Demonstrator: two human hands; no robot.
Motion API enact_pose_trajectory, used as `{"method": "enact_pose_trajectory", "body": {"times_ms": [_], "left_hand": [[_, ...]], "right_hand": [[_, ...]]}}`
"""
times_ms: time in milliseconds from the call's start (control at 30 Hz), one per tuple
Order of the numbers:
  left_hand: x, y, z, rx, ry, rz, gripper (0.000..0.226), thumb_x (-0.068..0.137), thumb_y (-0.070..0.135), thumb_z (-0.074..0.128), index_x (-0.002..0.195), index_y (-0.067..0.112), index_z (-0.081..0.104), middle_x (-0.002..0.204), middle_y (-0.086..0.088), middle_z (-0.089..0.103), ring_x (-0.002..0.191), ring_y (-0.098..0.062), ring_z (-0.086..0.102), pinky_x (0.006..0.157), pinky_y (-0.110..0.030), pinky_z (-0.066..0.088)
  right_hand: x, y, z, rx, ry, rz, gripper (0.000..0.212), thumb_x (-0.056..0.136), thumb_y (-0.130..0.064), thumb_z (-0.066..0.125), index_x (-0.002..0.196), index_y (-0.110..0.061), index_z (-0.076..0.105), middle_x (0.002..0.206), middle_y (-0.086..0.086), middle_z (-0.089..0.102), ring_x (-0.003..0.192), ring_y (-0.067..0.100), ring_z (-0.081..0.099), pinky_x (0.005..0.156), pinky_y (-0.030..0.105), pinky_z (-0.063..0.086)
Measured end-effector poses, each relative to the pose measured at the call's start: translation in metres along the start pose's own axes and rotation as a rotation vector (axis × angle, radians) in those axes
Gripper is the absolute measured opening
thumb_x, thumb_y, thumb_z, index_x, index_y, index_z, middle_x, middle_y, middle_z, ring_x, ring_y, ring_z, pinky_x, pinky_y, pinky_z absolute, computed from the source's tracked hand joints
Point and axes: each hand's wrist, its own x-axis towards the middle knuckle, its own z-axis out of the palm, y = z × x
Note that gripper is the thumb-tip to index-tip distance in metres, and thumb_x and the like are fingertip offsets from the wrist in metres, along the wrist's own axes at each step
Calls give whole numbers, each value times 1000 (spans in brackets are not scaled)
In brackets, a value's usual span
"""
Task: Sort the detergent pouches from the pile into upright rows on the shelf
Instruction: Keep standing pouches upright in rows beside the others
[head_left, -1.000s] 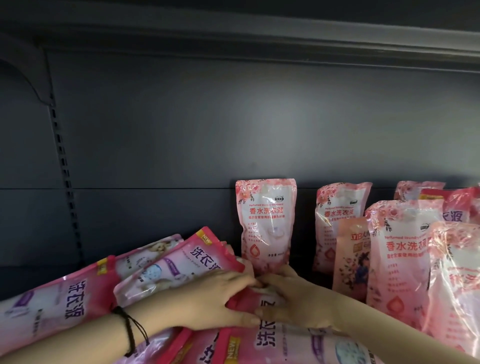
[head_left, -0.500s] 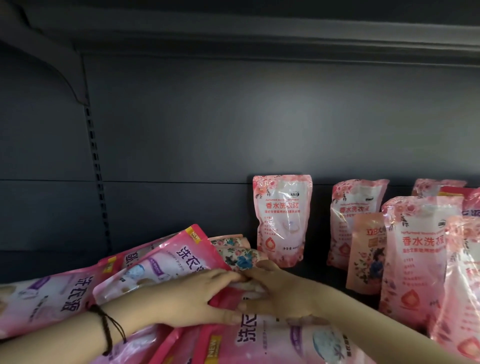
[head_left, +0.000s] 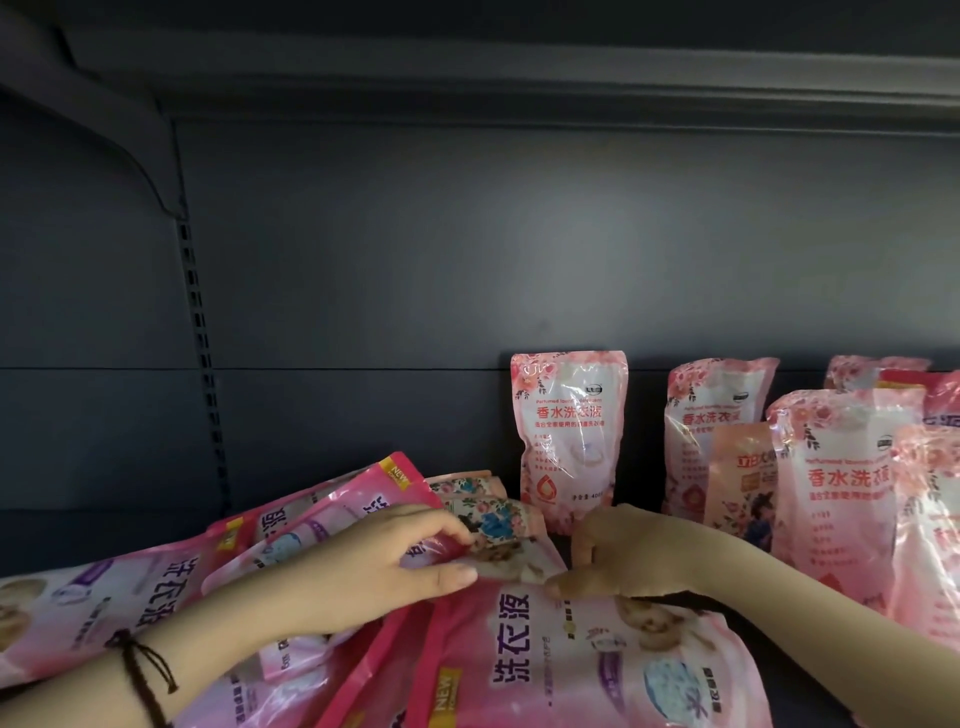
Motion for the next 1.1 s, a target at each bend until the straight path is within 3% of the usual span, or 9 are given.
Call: {"method": "enact_pose_trajectory", "body": {"times_ms": [133, 267, 367, 533, 633, 733, 867, 1033, 1100], "left_hand": [[-7, 5, 5, -133, 18, -52, 52, 70, 79, 45, 110, 48, 56, 117, 35, 55, 110, 20, 45, 93, -8, 36], [-11, 13, 14, -171, 34, -100, 56, 69, 78, 47, 112, 44, 58, 116, 30, 58, 109, 15, 50, 99, -18, 40], [-14, 22, 18, -153, 33, -149, 60, 66, 80, 46, 116, 46, 53, 121, 32, 52, 112, 18, 46, 102, -16, 38], [-12, 35, 27, -200, 103, -293, 73, 60, 80, 47, 120, 39, 48, 118, 23, 54, 111, 4, 52, 98, -16, 40], [-9, 42, 30, -425, 120, -338, 56, 64, 70, 59, 101, 28, 67, 98, 15, 71, 93, 1, 65, 89, -19, 49], [1, 50, 35, -644, 209, -378, 27, 76, 42, 72, 88, 18, 71, 80, 5, 73, 71, -3, 66, 68, -16, 50], [17, 60, 27, -999, 412, -381, 10, 81, 10, 71, 90, 6, 72, 83, -10, 73, 66, -15, 67, 62, -24, 55], [37, 89, -8, -758, 484, -76, 6, 76, 21, 74, 78, 16, 75, 76, -2, 71, 70, -11, 63, 68, -21, 49], [45, 106, -16, -682, 414, 27, 7, 70, 27, 75, 72, 21, 76, 70, 5, 71, 66, -4, 62, 63, -14, 48]], "right_hand": [[-3, -2, 12, -74, 1, 0, 42, 78, -58, 67, 69, -17, 61, 68, -6, 58, 68, 11, 54, 69, 27, 45], [-5, 3, 17, 10, 69, -4, 32, 76, -49, 74, 66, -23, 59, 68, -10, 56, 68, 9, 55, 64, 25, 47], [-7, 10, 16, 72, 171, -65, 19, 77, -35, 77, 74, -17, 71, 71, -7, 63, 73, 13, 64, 73, 29, 54], [-17, 22, 15, 133, 429, -234, 22, 81, -25, 74, 66, -13, 65, 76, -3, 62, 68, 9, 57, 67, 18, 49], [-24, 28, 11, 261, 585, -303, 25, 82, -19, 74, 60, -16, 63, 77, -2, 60, 71, 15, 59, 71, 21, 49], [-28, 30, 10, 413, 672, -289, 18, 82, -18, 74, 67, -11, 67, 83, 2, 64, 78, 20, 62, 75, 27, 52], [-34, 33, 7, 631, 642, -228, 18, 84, -23, 72, 72, -10, 68, 86, 4, 66, 74, 26, 66, 63, 29, 57], [-38, 41, -2, 822, 497, -239, 15, 84, -28, 71, 92, -15, 68, 95, 1, 72, 89, 20, 70, 83, 36, 57], [-39, 44, -6, 970, 341, -279, 30, 80, -35, 72, 107, -21, 66, 104, -1, 73, 95, 16, 71, 85, 33, 56]]}}
